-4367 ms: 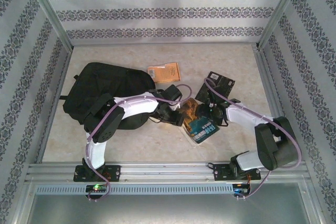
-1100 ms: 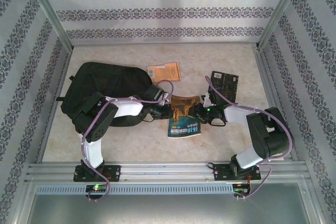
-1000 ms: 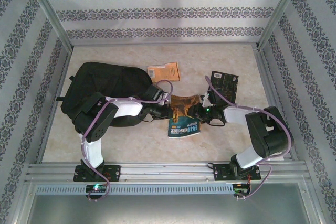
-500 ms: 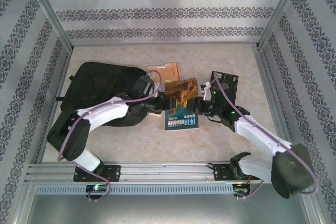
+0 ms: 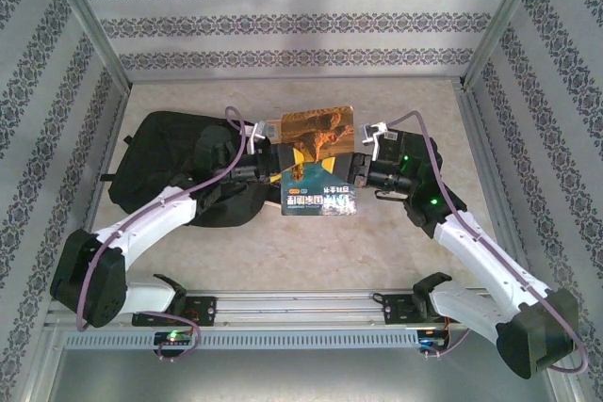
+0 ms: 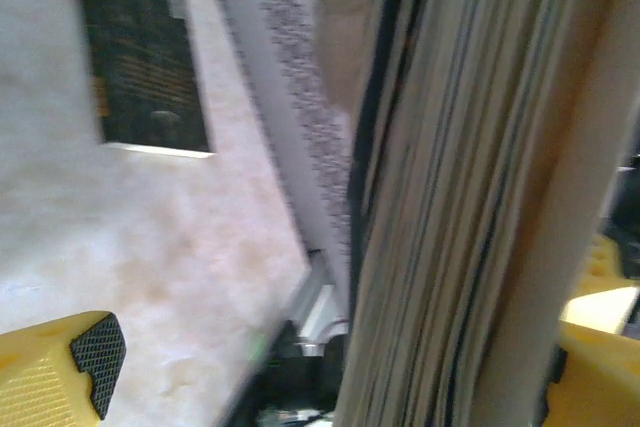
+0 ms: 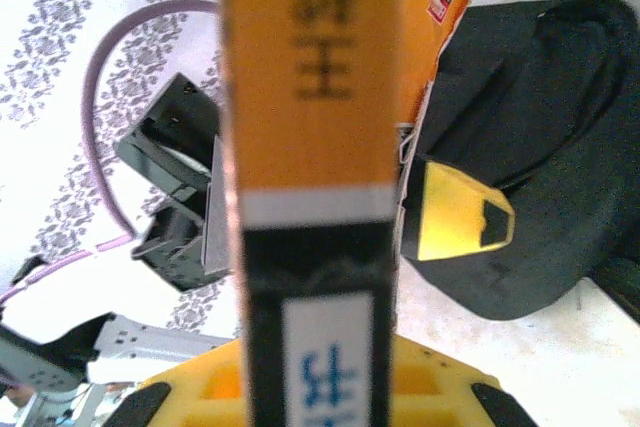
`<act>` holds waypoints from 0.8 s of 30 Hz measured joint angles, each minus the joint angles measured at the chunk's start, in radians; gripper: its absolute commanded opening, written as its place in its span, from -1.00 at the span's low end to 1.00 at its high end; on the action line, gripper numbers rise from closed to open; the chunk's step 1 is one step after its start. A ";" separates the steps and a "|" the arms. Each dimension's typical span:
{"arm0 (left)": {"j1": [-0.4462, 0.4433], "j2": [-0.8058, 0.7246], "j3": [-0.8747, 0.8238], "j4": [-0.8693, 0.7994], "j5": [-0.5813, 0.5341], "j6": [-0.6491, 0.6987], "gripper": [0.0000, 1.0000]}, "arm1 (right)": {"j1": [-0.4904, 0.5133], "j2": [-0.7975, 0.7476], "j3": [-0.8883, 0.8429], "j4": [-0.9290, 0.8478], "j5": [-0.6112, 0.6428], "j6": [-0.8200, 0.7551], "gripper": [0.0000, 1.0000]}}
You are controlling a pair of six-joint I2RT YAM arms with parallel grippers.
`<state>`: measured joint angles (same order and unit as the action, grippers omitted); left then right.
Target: Pack the student bag
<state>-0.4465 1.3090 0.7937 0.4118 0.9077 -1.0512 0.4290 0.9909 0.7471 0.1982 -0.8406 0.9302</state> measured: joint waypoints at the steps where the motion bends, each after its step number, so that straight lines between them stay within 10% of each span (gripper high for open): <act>1: 0.003 0.002 -0.016 0.071 0.024 -0.047 0.89 | 0.005 0.000 0.002 0.007 -0.011 0.011 -1.00; 13: 0.023 0.022 -0.068 0.605 0.140 -0.368 -0.57 | 0.012 0.005 0.011 0.031 -0.059 0.040 -1.00; 18: 0.024 0.024 -0.083 0.653 0.151 -0.396 -0.75 | 0.010 0.007 0.013 0.035 -0.070 0.041 -1.00; 24: 0.032 0.042 -0.085 0.686 0.158 -0.416 -0.42 | 0.005 0.045 0.028 0.039 -0.079 0.044 -1.00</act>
<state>-0.4149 1.3514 0.7086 1.0973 1.0657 -1.4670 0.4339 1.0359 0.7753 0.2375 -0.9192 0.9741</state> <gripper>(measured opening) 0.280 0.122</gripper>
